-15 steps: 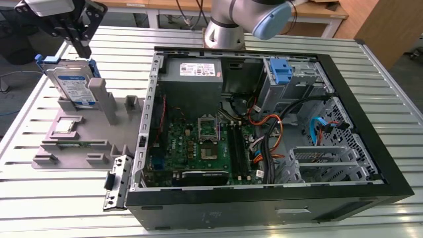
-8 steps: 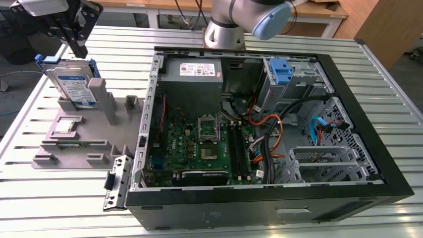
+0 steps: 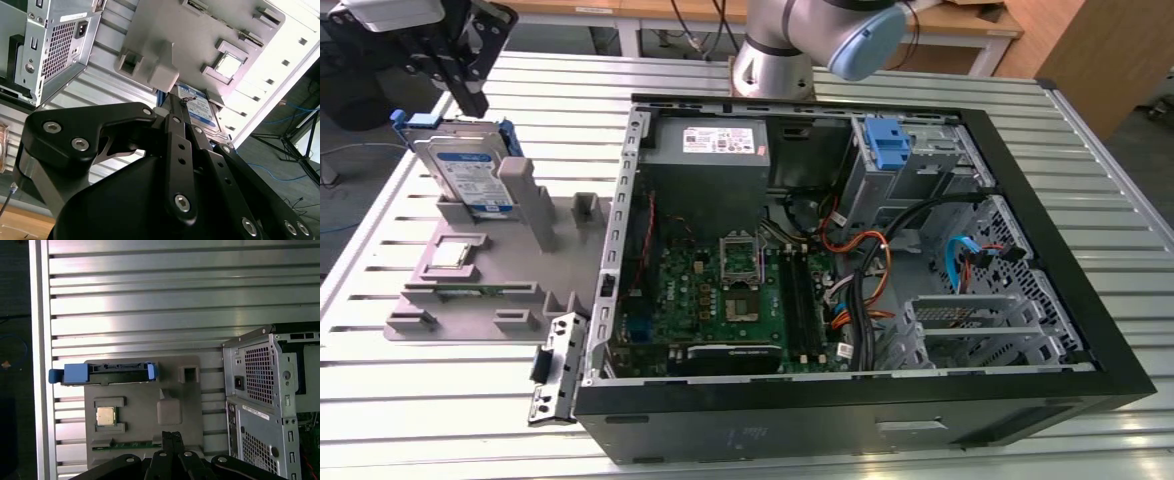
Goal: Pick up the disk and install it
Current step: 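Reach for the disk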
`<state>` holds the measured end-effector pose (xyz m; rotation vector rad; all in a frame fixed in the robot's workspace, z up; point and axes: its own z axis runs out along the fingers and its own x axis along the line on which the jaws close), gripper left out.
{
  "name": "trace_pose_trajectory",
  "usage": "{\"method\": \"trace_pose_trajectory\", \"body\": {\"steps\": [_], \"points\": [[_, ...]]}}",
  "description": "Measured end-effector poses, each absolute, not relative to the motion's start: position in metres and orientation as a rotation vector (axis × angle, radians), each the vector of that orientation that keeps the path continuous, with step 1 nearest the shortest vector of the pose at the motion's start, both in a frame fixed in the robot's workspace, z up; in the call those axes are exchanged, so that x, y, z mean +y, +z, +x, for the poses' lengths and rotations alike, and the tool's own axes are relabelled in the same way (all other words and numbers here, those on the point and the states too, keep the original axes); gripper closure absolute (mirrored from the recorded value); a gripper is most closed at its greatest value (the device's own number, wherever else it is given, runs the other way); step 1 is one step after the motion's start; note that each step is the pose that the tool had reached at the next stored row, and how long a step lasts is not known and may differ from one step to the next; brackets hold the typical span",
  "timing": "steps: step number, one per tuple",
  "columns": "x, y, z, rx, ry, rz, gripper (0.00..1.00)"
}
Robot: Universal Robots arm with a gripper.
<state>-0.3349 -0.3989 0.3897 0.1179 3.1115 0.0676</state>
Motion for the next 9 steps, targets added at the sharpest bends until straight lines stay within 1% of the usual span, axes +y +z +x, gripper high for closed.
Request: {"method": "trace_pose_trajectory", "body": {"steps": [9], "points": [[-0.3989,0.3897,-0.3385,3.111,0.068,0.118,0.9]]}}
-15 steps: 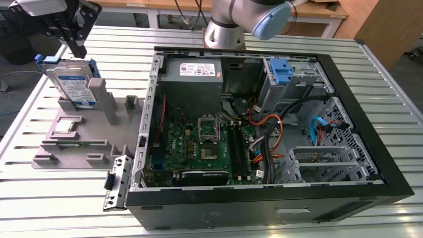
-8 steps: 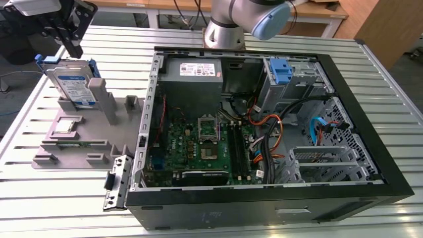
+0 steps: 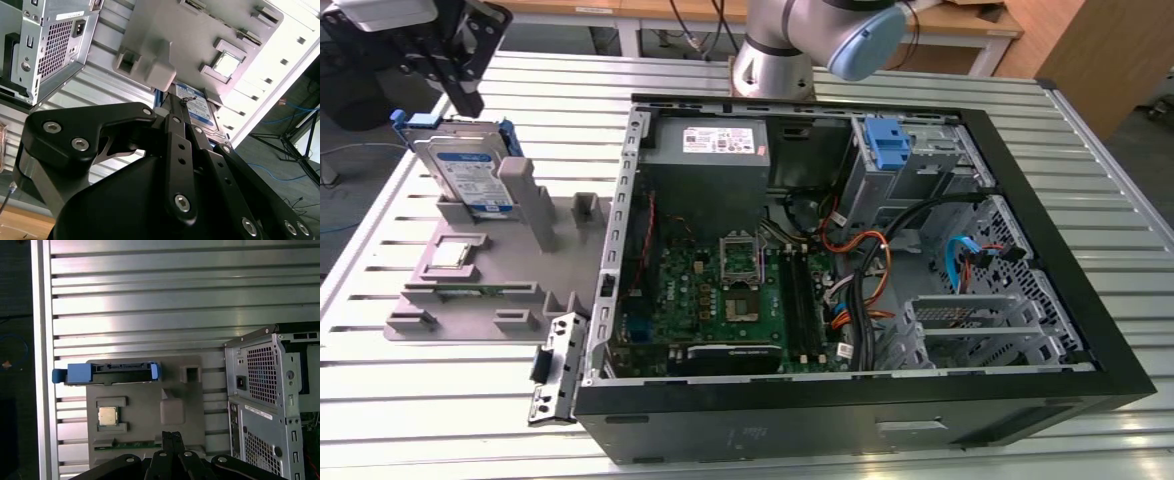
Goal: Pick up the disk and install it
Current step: 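Reach for the disk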
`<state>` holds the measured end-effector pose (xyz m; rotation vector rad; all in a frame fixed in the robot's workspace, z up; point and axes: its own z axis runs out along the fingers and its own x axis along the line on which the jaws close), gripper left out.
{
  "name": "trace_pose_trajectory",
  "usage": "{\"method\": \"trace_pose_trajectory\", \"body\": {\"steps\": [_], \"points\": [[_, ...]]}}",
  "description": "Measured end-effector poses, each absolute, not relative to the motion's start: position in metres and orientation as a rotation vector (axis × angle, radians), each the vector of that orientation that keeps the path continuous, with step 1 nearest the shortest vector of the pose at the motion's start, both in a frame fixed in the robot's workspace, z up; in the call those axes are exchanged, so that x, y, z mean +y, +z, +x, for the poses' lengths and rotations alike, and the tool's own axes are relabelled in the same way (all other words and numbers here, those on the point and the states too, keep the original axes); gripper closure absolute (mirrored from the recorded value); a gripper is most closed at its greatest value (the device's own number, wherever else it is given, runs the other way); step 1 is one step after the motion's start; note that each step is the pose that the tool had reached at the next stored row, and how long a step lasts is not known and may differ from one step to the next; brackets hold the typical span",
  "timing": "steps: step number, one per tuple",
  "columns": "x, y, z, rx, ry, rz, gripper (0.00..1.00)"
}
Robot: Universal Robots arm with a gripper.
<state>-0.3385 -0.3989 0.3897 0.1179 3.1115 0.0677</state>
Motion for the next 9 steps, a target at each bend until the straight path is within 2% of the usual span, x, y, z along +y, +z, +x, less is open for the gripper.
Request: {"method": "trace_pose_trajectory", "body": {"steps": [9], "points": [[-0.3989,0.3897,-0.3418,3.111,0.068,0.118,0.9]]}}
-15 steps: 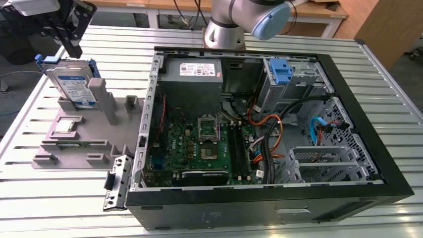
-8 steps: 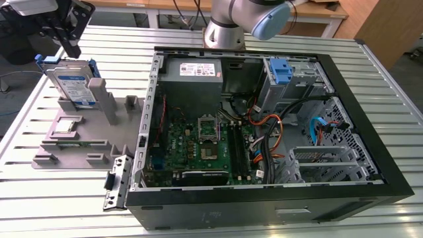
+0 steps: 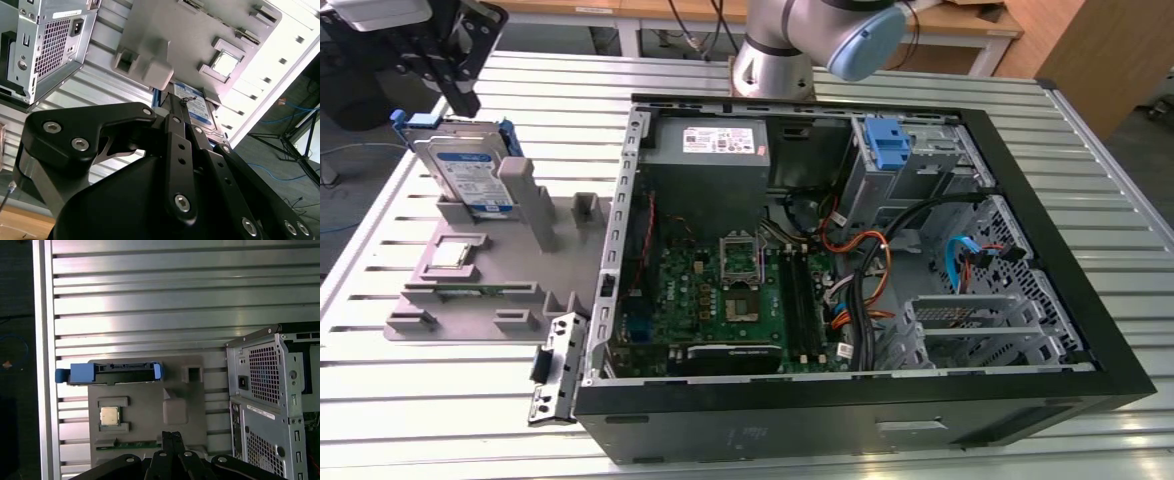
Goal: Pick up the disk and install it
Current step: 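Reach for the disk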
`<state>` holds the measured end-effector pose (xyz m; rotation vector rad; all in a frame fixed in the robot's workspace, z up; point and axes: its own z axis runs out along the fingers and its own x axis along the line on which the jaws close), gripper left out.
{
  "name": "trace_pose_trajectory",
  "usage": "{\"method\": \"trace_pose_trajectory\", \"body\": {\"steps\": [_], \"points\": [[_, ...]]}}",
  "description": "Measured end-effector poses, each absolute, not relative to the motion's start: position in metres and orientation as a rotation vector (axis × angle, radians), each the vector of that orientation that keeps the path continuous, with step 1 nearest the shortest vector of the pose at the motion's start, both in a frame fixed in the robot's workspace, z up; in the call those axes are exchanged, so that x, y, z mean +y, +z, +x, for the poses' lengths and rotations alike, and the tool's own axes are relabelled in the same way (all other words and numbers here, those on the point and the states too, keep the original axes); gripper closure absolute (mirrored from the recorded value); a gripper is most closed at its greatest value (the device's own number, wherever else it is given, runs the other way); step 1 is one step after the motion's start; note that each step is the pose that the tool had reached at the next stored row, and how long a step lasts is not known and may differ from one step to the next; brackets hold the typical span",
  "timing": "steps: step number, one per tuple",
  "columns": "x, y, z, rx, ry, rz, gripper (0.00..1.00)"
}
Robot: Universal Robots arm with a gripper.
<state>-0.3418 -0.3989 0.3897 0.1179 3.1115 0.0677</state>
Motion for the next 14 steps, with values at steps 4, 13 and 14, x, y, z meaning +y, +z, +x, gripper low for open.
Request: {"method": "trace_pose_trajectory", "body": {"steps": [4,13,14], "points": [[-0.399,0.39,-0.344,3.112,0.068,0.118,0.9],[-0.399,0.389,-0.352,3.111,0.068,0.118,0.9],[-0.399,0.389,-0.353,3.111,0.068,0.118,0.9]]}}
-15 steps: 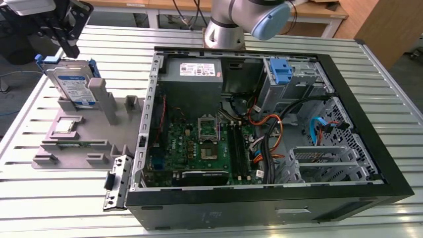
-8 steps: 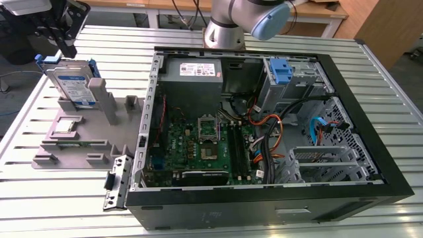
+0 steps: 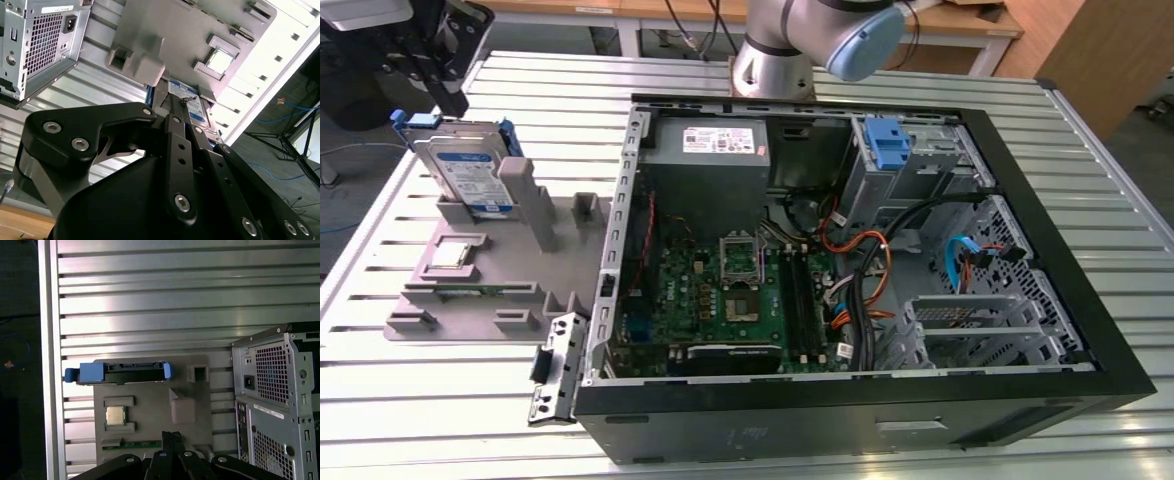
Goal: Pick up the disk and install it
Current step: 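Reach for the disk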
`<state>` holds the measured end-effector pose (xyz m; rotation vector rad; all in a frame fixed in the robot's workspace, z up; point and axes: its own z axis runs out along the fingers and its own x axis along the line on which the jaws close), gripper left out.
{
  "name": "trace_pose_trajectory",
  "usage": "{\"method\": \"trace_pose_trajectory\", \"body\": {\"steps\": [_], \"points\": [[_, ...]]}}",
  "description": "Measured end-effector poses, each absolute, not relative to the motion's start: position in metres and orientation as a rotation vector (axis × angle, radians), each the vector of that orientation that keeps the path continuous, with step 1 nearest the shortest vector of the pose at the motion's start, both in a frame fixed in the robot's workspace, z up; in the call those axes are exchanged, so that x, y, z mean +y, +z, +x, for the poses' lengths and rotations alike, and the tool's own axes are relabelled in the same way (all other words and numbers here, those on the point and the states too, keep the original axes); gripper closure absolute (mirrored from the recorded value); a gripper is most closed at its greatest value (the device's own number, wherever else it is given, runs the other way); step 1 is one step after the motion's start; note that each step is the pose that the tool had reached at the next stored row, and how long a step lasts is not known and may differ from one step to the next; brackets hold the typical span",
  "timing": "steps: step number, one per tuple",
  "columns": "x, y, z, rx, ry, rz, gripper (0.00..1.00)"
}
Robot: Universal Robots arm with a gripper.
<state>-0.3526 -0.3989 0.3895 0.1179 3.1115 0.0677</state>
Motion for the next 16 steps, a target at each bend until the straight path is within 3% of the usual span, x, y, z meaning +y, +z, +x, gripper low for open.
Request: {"method": "trace_pose_trajectory", "body": {"steps": [16], "points": [[-0.399,0.389,-0.367,3.111,0.068,0.118,0.9]]}}
